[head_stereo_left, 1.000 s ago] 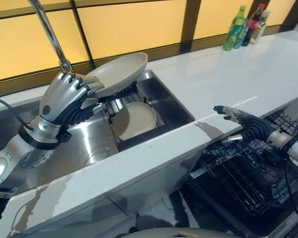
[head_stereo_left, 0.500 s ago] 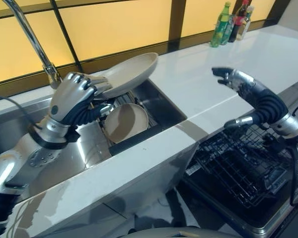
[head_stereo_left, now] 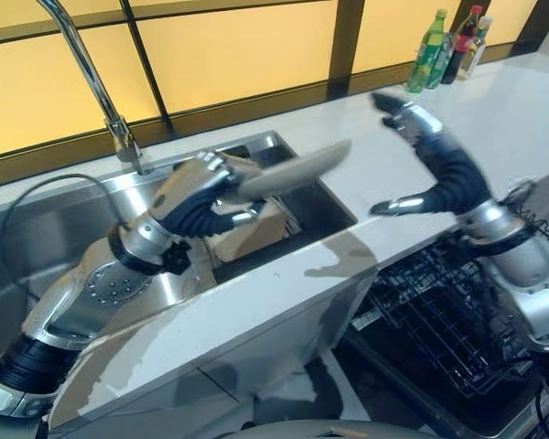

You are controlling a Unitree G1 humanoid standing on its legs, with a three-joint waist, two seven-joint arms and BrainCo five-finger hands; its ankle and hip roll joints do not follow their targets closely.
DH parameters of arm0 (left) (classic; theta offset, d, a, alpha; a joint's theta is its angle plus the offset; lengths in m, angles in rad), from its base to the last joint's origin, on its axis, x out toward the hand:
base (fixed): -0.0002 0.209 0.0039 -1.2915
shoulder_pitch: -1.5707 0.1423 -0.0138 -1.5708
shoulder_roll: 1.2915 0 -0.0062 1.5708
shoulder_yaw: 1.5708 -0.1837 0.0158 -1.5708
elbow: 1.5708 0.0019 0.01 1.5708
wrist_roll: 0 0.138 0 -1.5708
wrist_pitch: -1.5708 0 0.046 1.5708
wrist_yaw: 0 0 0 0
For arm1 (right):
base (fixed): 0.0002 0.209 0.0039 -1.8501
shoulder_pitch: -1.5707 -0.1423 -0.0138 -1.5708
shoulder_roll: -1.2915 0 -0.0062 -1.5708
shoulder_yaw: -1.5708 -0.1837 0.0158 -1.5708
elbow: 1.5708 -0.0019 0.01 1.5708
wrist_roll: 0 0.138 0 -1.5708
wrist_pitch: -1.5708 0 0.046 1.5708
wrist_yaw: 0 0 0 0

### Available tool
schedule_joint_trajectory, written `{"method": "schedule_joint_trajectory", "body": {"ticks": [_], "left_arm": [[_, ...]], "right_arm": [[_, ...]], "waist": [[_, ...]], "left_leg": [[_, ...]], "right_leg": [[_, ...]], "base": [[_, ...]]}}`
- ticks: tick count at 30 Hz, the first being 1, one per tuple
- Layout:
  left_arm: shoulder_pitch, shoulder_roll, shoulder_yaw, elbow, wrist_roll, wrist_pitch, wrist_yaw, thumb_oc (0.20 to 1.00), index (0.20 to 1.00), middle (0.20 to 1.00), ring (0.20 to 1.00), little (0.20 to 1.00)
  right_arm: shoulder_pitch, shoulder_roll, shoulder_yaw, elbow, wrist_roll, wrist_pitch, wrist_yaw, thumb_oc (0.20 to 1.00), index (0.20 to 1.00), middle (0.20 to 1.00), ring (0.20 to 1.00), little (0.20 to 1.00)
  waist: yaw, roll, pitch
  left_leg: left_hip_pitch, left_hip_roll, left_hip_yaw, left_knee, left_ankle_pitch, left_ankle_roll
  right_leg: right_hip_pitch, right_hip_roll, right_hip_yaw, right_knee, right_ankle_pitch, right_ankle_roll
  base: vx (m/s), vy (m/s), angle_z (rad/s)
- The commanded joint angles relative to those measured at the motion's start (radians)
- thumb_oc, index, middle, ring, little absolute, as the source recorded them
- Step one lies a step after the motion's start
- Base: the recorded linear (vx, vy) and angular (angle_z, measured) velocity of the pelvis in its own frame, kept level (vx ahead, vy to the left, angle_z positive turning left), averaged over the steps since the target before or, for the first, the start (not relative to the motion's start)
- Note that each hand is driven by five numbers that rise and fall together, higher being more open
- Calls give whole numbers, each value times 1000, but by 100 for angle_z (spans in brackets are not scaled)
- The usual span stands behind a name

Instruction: Pick up plates and place into dishwasher.

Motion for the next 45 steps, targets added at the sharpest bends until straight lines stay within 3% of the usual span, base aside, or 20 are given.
{"method": "schedule_joint_trajectory", "body": {"ticks": [1, 11, 16, 20, 21, 23, 37, 45], "left_arm": [[-122, 4, -35, -26, -132, -39, -38, 200, 200, 200, 200, 200], [-125, 6, -28, -53, -199, -55, -71, 200, 200, 200, 200, 200], [-139, 17, -27, -54, -202, -63, -54, 200, 200, 200, 200, 200], [-127, 40, -8, -61, -220, -63, -51, 200, 200, 200, 200, 200], [-123, 44, -4, -60, -222, -68, -50, 200, 200, 200, 200, 200], [-122, 39, -5, -58, -217, -71, -51, 200, 200, 200, 200, 200], [-112, 6, 0, -43, -197, -96, -59, 200, 200, 200, 200, 200], [-117, -15, 8, -41, -181, -71, -43, 200, 200, 200, 200, 200]], "right_arm": [[-106, -51, 9, -39, -19, 5, -39, 1000, 1000, 1000, 1000, 1000], [-144, -76, 73, -62, -22, 20, 25, 1000, 1000, 1000, 1000, 1000], [-183, -117, 125, -61, -67, 50, 99, 1000, 1000, 1000, 1000, 1000], [-184, -169, 130, -75, -17, 52, 154, 1000, 1000, 1000, 1000, 1000], [-189, -178, 131, -76, 16, 45, 174, 846, 846, 846, 846, 846], [-198, -178, 138, -73, 37, 37, 185, 200, 200, 200, 200, 200], [-162, -85, 111, -53, 88, -7, 138, 200, 200, 200, 200, 200], [-131, -38, 80, -43, 77, -25, 75, 200, 200, 200, 200, 200]], "waist": [[32, -2, -64], [46, -4, -73], [53, -6, -79], [55, -11, -82], [57, -13, -81], [58, -15, -80], [58, -9, -80], [52, -2, -82]], "left_leg": [[-15, -26, -59, 41, -103, 25], [-18, -30, -73, 34, -99, 28], [-19, -29, -75, 30, -95, 27], [-20, -28, -77, 28, -91, 26], [-20, -27, -78, 28, -89, 26], [-20, -28, -83, 28, -88, 26], [-13, -26, -95, 25, -89, 31], [-10, -19, -81, 28, -90, 28]], "right_leg": [[-63, -9, -61, 48, -3, 53], [-59, -14, -67, 44, -4, 52], [-58, -17, -73, 43, -5, 52], [-57, -17, -75, 45, -6, 51], [-56, -16, -76, 47, -8, 49], [-55, -15, -77, 50, -9, 47], [-49, -7, -71, 72, -28, 40], [-42, 1, -74, 71, -35, 34]], "base": [[0, 0, 0], [-9, 3, 6], [-2, 1, 1], [-3, 0, 1], [0, 0, 0], [-8, -2, 2], [-3, -1, 2], [0, 0, 0]]}}
